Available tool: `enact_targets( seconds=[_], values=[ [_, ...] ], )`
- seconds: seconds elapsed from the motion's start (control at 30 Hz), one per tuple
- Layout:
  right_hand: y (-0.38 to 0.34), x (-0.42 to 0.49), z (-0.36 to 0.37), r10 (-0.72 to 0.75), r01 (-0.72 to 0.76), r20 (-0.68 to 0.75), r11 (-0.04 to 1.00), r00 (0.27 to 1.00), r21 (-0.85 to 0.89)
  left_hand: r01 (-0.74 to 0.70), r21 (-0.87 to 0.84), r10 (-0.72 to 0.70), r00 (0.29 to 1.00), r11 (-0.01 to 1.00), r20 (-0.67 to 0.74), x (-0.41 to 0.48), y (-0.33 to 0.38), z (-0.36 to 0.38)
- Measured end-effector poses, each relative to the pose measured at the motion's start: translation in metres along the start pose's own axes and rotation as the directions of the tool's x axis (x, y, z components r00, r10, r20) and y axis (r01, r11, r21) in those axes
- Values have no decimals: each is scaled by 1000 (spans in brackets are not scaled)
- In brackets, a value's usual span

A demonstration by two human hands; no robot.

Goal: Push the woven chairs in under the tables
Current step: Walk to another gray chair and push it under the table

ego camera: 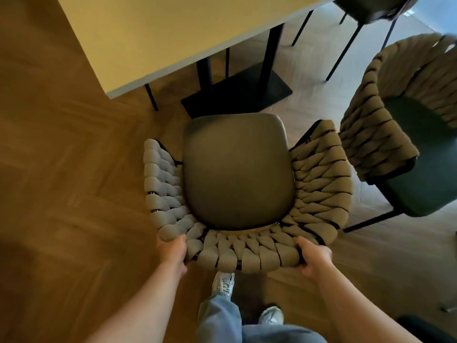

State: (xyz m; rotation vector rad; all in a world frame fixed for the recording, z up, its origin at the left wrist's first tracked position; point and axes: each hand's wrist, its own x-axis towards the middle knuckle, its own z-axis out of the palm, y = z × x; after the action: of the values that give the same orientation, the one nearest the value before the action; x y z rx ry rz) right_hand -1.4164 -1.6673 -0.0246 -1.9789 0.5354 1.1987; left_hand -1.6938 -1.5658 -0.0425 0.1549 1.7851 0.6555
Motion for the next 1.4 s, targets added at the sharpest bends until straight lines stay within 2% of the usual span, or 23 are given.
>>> enact_targets(
  seconds=[0.1,0.2,0.3,0.37,0.5,0.6,0.7,0.83,0.9,1.07,1.3,1.4],
  values=[
    [-13,3,-3,12,-11,22,999,1000,-48,6,-25,-6,999,1000,-33,-5,-3,9],
    [-39,13,-16,3,3,66,995,998,-104,69,-101,-77,994,992,-75,17,-36,19],
    [-69,26,-29,-40,57,93,982,995,-178,139,-136,-145,989,981,-39,2,-54,40],
    [-85,36,-35,-67,94,120,969,990,-230,83,-168,-94,994,982,-58,-45,-40,59],
    [-103,51,-47,-70,125,218,961,973,-246,-52,-255,10,986,966,-165,-62,-54,83],
    [-114,63,-58,-83,147,258,960,963,-239,-64,-279,1,975,958,-221,-75,-71,101],
    [-126,74,-72,-91,161,286,959,954,-231,-49,-269,-8,978,962,-208,-102,-96,126],
    [-144,89,-84,-13,63,311,987,950,-150,4,-370,-63,987,929,-146,-122,-122,154],
    [-149,94,-84,4,49,309,985,951,-164,14,-412,-71,990,911,-124,-118,-128,156],
    [-150,102,-85,-62,138,329,967,942,-215,0,-406,-21,999,914,-46,-109,-131,157],
    [-152,101,-110,-93,199,371,945,924,-258,58,-434,-105,991,899,-86,-125,-162,160],
    [-147,103,-122,-93,197,376,948,922,-248,78,-407,-107,993,910,-49,-136,-171,154]
  ],
)
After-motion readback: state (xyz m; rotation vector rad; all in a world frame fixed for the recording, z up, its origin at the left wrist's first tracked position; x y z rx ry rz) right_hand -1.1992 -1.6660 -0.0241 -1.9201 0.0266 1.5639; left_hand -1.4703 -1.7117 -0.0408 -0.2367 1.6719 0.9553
